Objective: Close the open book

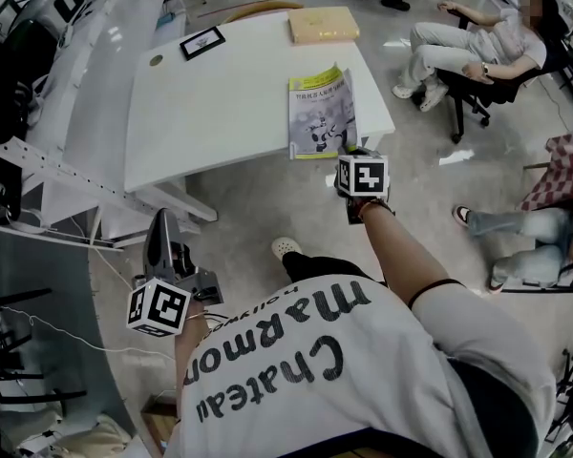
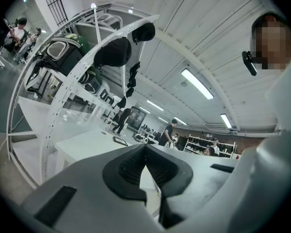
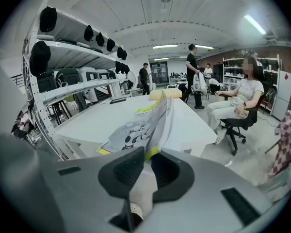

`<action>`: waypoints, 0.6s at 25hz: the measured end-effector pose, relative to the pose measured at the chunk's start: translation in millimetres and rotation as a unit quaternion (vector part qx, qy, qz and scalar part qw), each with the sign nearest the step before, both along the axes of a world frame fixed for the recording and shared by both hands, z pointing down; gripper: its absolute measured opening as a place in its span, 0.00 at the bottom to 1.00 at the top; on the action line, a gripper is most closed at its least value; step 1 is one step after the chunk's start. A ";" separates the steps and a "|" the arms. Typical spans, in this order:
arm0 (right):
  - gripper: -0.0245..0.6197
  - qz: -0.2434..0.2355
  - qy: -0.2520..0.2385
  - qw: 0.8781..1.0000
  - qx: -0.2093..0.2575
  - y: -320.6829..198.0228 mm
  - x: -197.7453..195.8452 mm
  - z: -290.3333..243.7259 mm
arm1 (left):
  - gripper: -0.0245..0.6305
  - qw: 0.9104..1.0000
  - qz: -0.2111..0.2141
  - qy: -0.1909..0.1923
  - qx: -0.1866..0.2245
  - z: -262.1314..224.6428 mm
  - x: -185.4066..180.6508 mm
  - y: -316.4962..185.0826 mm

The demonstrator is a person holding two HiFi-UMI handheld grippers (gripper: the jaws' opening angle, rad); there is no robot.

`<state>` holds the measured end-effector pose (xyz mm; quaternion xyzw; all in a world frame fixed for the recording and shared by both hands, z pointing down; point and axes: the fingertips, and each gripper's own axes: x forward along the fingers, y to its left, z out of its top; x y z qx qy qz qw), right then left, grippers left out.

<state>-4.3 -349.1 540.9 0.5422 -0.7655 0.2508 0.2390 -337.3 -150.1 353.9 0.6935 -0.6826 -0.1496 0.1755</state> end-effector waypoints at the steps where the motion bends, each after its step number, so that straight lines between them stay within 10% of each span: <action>1: 0.10 0.001 -0.001 1.000 0.000 0.0 0.1 0.3 | 0.07 1.000 0.000 0.000 0.000 0.0 -0.3 0.0; 15: 0.21 0.078 -0.066 0.994 -0.030 0.3 36.4 11.9 | 0.07 1.000 0.013 -0.006 0.002 -3.8 9.2 -3.8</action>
